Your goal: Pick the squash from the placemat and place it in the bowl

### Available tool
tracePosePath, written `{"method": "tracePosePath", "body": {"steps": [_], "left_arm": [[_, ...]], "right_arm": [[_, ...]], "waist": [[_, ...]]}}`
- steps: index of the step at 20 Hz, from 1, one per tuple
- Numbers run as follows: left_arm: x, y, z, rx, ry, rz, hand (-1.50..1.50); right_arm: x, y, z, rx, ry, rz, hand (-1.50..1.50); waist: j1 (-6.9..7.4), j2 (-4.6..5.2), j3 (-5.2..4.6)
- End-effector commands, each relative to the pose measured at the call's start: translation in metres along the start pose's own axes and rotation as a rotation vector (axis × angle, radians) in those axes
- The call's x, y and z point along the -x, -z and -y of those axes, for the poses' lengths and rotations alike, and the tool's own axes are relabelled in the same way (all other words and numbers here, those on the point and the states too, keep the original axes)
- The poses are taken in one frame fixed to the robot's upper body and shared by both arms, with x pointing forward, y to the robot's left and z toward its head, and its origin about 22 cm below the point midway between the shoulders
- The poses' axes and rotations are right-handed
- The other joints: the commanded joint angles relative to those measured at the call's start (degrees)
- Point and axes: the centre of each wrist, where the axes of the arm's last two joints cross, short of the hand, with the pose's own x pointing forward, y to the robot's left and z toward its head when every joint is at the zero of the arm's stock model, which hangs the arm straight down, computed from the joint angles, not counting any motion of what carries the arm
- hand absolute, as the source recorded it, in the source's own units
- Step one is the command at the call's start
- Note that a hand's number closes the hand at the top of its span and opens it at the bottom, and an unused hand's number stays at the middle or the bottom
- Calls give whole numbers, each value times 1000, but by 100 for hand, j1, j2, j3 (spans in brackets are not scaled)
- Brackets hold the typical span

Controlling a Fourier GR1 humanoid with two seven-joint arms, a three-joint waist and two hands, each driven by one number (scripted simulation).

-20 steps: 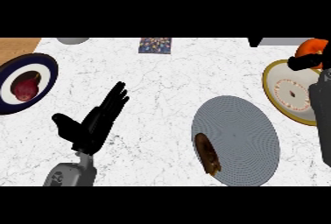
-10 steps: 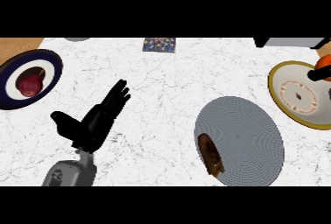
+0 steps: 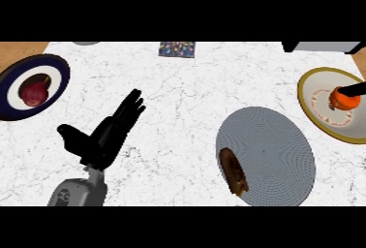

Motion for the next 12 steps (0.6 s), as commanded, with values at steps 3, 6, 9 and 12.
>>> {"method": "tracePosePath", "body": {"steps": [3,6,9,12], "left_arm": [[6,5,2,-43,-9,-7,0],[6,2,2,-32,-3,-23,0],[11,-13,-8,-77,-4,-13,0],[14,-21,-28,-95,-4,-18,0]], "right_arm": [[-17,-1,11,212,419,76,-150],[-24,-12,3,277,585,152,-150],[4,-22,-6,314,673,257,-150],[-11,-57,-27,278,782,345,-150]], "waist": [[-234,-64,10],[-258,-105,3],[-365,-168,-12],[-517,-258,-33]]}}
